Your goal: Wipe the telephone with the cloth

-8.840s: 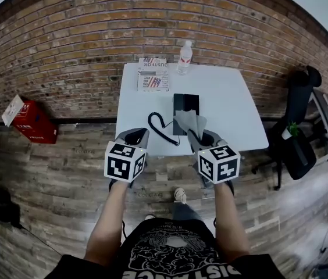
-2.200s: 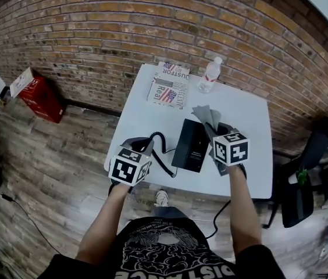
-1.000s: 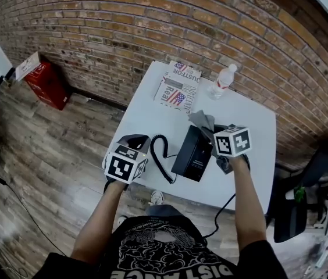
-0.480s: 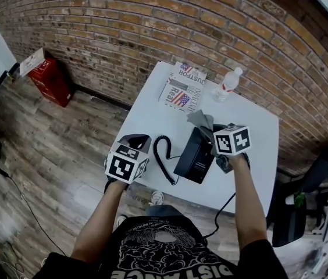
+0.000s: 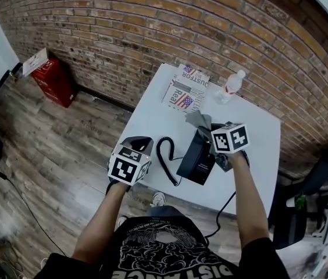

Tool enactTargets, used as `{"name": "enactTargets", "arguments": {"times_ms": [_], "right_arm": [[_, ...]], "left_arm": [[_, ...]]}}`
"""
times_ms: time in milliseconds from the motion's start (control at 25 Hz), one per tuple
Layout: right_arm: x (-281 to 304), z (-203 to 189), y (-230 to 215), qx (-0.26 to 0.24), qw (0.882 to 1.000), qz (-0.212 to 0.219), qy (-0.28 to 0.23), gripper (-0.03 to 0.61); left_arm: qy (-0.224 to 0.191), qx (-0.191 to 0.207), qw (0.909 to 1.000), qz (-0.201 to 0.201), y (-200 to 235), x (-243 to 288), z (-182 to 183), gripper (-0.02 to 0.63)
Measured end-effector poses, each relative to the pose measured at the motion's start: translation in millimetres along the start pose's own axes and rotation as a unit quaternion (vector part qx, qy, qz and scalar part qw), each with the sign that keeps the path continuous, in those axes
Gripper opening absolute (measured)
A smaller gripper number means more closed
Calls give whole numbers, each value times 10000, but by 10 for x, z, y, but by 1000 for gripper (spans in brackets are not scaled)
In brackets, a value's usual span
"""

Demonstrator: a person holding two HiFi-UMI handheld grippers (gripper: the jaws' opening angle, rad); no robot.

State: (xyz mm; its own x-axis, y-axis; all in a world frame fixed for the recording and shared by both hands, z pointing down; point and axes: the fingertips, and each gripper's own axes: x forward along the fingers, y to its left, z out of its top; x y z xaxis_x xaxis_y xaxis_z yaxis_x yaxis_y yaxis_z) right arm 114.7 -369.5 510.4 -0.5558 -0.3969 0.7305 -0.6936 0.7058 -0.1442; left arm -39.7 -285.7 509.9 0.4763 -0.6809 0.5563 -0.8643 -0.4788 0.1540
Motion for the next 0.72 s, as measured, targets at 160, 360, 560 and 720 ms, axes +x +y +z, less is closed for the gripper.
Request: {"name": "enactTargets", "arguments": {"times_ms": [160, 360, 560, 720], "right_arm": [[52, 32, 54, -184, 9998, -25, 86, 12], [114, 51, 173, -764, 9965, -143, 310, 12], [185, -14, 309, -1037, 9935, -93, 470, 12], [193, -56, 367, -1087, 9927, -110, 507, 12]], "left_arm": [[-4, -2, 10000, 7, 6, -22, -14, 6], [-12, -31, 10000, 48, 42, -74, -21, 6], [-4, -64, 10000, 61, 60, -122, -63, 6], [-17, -72, 9999, 68, 70, -163, -79, 6]]}}
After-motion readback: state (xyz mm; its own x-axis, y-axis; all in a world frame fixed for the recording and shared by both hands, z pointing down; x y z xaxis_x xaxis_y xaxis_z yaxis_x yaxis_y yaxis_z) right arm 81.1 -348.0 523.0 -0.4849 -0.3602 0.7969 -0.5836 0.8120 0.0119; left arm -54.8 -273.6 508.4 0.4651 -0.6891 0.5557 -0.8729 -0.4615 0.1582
